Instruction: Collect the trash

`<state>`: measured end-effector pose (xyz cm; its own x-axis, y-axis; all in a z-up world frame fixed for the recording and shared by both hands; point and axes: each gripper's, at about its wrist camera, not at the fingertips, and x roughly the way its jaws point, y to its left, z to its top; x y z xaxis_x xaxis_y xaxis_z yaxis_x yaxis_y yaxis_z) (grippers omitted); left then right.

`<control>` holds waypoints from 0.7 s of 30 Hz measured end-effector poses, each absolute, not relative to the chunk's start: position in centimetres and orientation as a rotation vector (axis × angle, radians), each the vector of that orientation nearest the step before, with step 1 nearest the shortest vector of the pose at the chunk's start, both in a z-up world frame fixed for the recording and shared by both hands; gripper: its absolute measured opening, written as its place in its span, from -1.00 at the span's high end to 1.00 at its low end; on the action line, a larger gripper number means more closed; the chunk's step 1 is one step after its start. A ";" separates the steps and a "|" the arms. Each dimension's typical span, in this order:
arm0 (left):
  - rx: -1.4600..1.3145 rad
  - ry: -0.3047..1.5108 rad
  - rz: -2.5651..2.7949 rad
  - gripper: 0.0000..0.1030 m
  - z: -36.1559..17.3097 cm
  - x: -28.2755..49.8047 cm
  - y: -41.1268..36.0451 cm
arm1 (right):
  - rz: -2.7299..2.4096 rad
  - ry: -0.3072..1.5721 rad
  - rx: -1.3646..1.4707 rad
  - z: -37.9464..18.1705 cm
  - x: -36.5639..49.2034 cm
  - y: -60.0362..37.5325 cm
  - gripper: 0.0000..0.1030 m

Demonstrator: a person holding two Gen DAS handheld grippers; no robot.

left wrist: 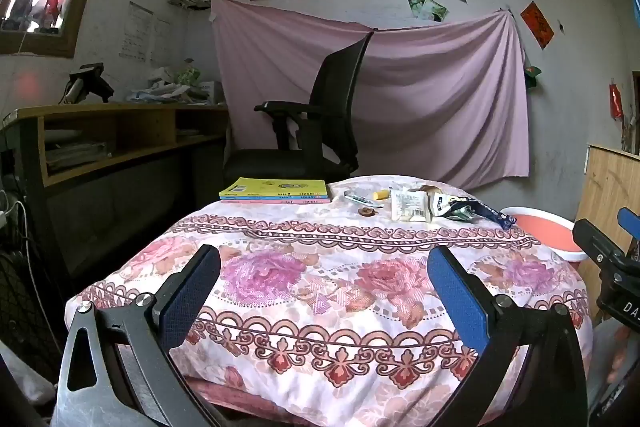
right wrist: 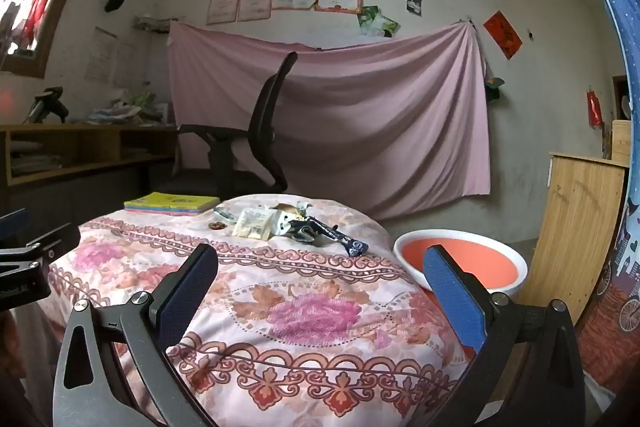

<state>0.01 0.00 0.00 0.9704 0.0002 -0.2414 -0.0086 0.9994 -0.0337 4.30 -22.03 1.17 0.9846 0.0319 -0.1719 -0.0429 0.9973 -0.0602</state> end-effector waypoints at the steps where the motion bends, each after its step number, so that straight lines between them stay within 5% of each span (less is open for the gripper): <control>1: -0.035 0.243 0.004 -0.97 0.0 0.0 0.0 | 0.037 0.172 -0.063 1.2 4.3 -22.0 -1.00; 21: -0.036 0.240 0.004 -0.97 0.1 -0.1 0.1 | 0.038 0.175 -0.062 1.2 4.3 -21.9 -1.00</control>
